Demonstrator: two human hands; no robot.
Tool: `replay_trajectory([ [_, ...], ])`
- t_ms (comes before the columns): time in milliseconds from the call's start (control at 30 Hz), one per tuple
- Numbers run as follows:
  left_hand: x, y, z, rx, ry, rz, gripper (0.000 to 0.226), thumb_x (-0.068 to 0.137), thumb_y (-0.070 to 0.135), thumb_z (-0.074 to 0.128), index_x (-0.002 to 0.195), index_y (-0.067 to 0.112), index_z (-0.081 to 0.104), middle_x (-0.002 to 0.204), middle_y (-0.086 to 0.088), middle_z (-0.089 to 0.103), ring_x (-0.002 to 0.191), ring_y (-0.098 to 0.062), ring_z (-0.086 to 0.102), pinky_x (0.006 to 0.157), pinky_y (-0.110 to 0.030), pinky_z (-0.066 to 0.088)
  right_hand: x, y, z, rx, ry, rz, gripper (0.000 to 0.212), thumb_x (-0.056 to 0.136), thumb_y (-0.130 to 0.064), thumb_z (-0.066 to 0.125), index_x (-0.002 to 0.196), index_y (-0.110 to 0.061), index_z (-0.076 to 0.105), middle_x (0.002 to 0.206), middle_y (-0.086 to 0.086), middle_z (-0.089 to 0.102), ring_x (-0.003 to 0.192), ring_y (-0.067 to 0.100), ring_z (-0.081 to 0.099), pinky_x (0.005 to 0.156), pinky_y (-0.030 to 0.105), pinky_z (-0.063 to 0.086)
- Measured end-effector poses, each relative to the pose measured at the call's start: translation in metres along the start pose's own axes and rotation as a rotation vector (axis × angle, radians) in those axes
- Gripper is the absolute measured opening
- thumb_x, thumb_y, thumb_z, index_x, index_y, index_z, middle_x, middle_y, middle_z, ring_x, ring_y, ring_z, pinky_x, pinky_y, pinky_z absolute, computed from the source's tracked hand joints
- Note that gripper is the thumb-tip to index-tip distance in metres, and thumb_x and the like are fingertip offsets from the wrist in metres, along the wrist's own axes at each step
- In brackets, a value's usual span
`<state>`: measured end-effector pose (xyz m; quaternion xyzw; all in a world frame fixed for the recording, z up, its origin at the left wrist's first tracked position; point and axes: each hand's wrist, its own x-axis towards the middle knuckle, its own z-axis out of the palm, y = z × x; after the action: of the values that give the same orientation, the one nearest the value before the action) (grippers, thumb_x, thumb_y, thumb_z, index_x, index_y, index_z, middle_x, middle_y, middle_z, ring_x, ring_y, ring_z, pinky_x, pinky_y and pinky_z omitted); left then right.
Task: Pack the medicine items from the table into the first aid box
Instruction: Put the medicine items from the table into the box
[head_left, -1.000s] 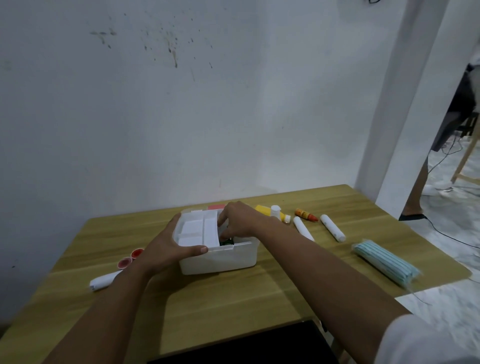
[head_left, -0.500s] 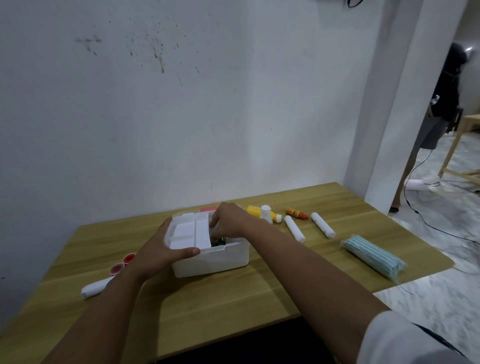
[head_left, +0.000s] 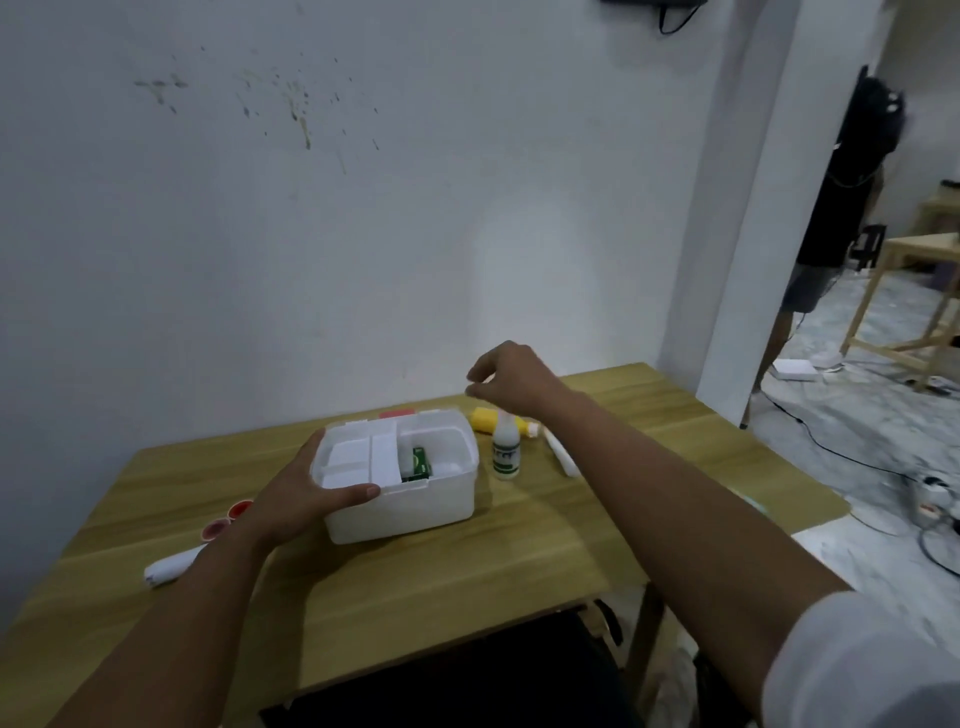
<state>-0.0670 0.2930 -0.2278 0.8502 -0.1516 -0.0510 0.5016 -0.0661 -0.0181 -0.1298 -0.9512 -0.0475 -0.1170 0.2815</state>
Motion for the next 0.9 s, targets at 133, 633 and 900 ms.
replay_trajectory([
  [133,-0.003,0.004,-0.001,0.022,-0.006,-0.026,0.091,0.07,0.042,0.09,0.143,0.045,0.035,0.12,0.025,0.051,0.103,-0.004,0.054,0.069,-0.031,0.057,-0.022,0.062,-0.04,-0.335,0.016,0.243,0.021,0.084,-0.018,0.069,0.102,-0.008,0.074,0.099,0.008,0.074,0.09,0.025,0.068,0.075,0.035,0.057],
  [633,-0.009,0.012,0.003,-0.025,-0.008,0.002,0.088,0.068,0.043,0.089,0.141,0.042,0.039,0.123,0.021,0.052,0.104,-0.005,0.054,0.07,-0.036,0.057,-0.105,0.126,-0.071,-0.789,-0.371,0.688,0.035,0.086,-0.027,0.072,0.119,-0.015,0.07,0.084,0.003,0.057,0.109,0.025,0.067,0.088,0.037,0.055],
  [900,-0.008,0.002,0.002,-0.013,0.016,0.006,0.094,0.064,0.052,0.092,0.142,0.045,0.04,0.132,0.02,0.055,0.112,-0.004,0.054,0.083,-0.041,0.059,-0.044,-0.005,-0.094,-0.468,-0.233,0.332,0.058,0.073,-0.024,0.087,0.124,-0.01,0.065,0.116,0.01,0.066,0.1,0.027,0.066,0.081,0.041,0.061],
])
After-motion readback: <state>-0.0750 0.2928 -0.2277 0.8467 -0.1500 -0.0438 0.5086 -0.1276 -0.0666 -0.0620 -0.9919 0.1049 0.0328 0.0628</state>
